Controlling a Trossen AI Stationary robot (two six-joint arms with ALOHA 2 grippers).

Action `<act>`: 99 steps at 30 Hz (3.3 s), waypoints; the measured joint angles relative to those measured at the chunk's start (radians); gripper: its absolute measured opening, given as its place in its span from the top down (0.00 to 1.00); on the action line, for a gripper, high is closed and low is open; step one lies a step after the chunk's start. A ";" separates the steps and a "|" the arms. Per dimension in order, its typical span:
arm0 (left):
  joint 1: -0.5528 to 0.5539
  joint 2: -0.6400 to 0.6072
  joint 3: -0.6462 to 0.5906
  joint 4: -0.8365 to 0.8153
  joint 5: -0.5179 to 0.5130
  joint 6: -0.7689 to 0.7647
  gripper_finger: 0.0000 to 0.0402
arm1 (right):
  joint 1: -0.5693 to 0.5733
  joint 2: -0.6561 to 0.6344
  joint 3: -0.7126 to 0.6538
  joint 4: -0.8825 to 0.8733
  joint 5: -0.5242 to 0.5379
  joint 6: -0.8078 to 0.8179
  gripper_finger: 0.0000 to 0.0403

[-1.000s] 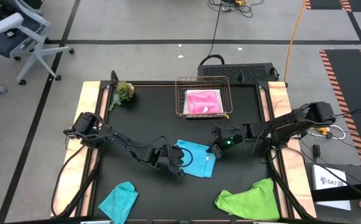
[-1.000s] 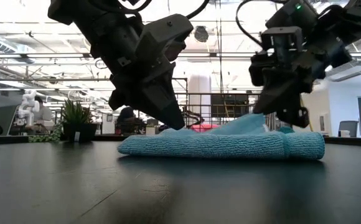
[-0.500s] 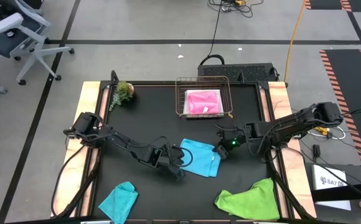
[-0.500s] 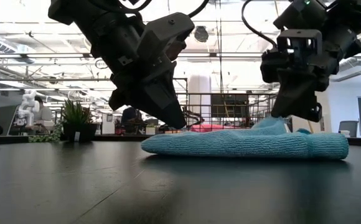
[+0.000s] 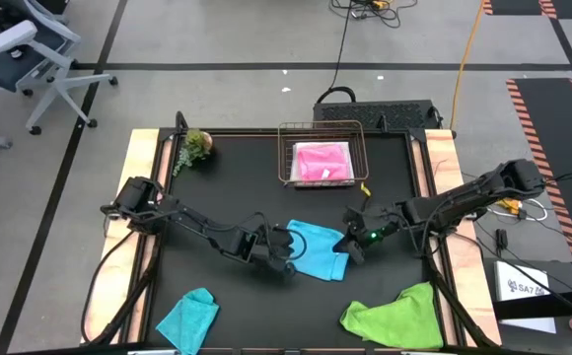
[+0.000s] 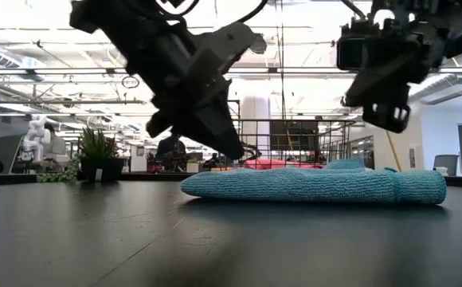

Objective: Fold microfiber towels
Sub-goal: Fold the right blue towel

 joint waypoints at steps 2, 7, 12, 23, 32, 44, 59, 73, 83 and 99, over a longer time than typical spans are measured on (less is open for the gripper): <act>0.017 0.000 0.000 0.018 0.000 0.018 0.97 | 0.026 0.020 0.000 0.002 0.006 0.021 0.95; 0.061 0.025 0.000 0.039 0.000 0.052 0.98 | 0.084 0.092 0.000 0.012 0.029 0.053 0.99; 0.096 0.080 0.000 0.080 0.021 0.041 0.99 | 0.122 0.165 0.001 0.056 0.034 0.091 1.00; 0.109 0.124 0.003 0.093 0.037 -0.039 0.99 | 0.137 0.322 0.003 0.175 0.079 0.074 1.00; 0.111 0.122 0.002 0.083 0.033 -0.080 0.99 | 0.172 0.424 0.008 0.152 0.023 0.050 1.00; 0.112 0.122 0.001 0.077 0.038 -0.083 0.98 | 0.184 0.219 0.000 -0.045 0.027 -0.007 1.00; 0.080 0.117 0.002 0.081 0.033 -0.064 0.99 | 0.082 0.194 0.002 -0.053 0.180 -0.130 1.00; 0.009 0.032 0.031 -0.097 -0.002 0.111 0.94 | 0.077 0.193 0.002 -0.040 0.153 -0.124 1.00; 0.006 0.034 0.031 -0.164 0.014 -0.042 0.85 | 0.077 0.193 0.002 -0.030 0.153 -0.116 1.00; 0.048 0.034 0.031 -0.162 0.086 -0.220 0.79 | 0.077 0.193 0.002 -0.030 0.152 -0.097 1.00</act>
